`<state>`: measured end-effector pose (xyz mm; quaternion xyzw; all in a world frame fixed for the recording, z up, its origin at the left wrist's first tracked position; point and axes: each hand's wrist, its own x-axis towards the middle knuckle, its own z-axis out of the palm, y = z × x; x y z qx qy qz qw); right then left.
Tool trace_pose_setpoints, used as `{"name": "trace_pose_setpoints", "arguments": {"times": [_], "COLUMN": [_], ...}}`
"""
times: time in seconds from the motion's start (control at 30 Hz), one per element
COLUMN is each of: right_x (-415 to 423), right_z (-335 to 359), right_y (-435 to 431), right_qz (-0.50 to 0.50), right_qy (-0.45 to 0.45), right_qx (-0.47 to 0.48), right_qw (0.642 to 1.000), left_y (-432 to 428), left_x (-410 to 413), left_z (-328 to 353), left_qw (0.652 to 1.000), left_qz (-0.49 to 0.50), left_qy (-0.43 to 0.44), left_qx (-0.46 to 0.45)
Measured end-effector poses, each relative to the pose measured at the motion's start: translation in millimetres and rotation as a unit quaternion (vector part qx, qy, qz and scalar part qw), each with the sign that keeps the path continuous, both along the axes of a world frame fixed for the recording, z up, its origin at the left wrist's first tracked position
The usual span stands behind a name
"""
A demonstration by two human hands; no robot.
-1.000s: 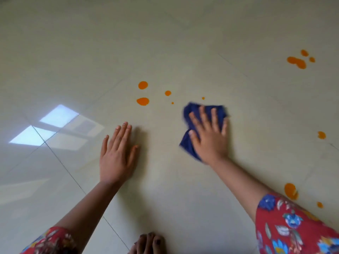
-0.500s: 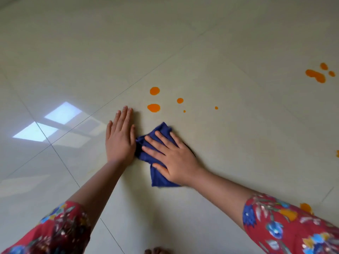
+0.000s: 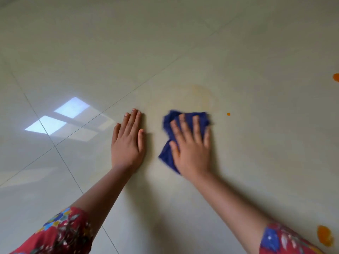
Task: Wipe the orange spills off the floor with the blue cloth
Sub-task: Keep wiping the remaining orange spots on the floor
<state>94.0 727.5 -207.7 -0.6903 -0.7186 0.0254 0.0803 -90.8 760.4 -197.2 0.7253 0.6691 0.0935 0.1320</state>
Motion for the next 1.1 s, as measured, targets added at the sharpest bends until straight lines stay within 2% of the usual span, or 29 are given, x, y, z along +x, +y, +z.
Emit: {"name": "trace_pose_setpoints", "arguments": {"times": [0.1, 0.2, 0.27, 0.33, 0.4, 0.47, 0.53, 0.6, 0.67, 0.73, 0.8, 0.87, 0.93, 1.0, 1.03, 1.1], "right_x": [-41, -48, -17, 28, 61, 53, 13, -28, -48, -40, -8, 41, 82, 82, 68, 25], "right_z": [1, 4, 3, -1, -3, -6, -4, -1, 1, 3, 3, 0, -2, -2, -2, -1], "right_y": [28, 106, 146, 153, 125, 79, 42, 36, 67, 117, 162, 178, 157, 110, 86, 51], "right_qz": [0.148, 0.17, 0.106, -0.014, -0.13, -0.197, -0.142, 0.003, 0.128, 0.17, 0.109, -0.017, -0.128, -0.19, -0.172, -0.039], "right_qy": [0.033, 0.019, -0.004, 0.01, 0.029, 0.022, 0.017, 0.04, 0.044, 0.011, -0.005, 0.002, 0.021, 0.02, 0.009, 0.004], "right_qx": [-0.024, -0.047, -0.061, -0.05, -0.005, 0.016, 0.005, -0.013, -0.023, -0.042, -0.067, -0.05, -0.02, -0.003, -0.001, -0.009], "right_qw": [0.988, 0.984, 0.992, 0.999, 0.991, 0.98, 0.99, 0.999, 0.991, 0.985, 0.992, 0.999, 0.991, 0.982, 0.985, 0.999], "left_y": [2, 0, 0, 0, -2, -1, 0, 0, -1, -1, -1, -1, -1, -1, -1, -1], "left_x": [-2, -3, -2, -1, 0, 1, 0, -1, -2, -2, -2, 0, 1, 2, 2, 2], "left_z": [-2, -2, -3, -2, -2, -2, -3, -2, -2, -1, 1, 2, 3, 3, 2, 2], "left_qw": [0.999, 0.999, 1.0, 1.0, 0.999, 0.999, 0.999, 1.0, 1.0, 1.0, 1.0, 1.0, 1.0, 1.0, 1.0, 1.0], "left_qz": [0.025, 0.048, 0.027, 0.026, 0.033, 0.033, 0.028, 0.027, 0.03, 0.029, 0.019, 0.002, -0.006, -0.006, -0.006, -0.007], "left_qy": [-0.035, -0.023, 0.004, 0.014, 0.02, 0.019, 0.017, 0.013, 0.007, 0.007, 0.013, 0.02, 0.024, 0.025, 0.023, 0.02], "left_qx": [0.001, 0.004, 0.003, -0.003, -0.005, -0.006, -0.009, -0.009, -0.006, -0.006, -0.013, -0.013, -0.01, -0.008, -0.009, -0.011]}}
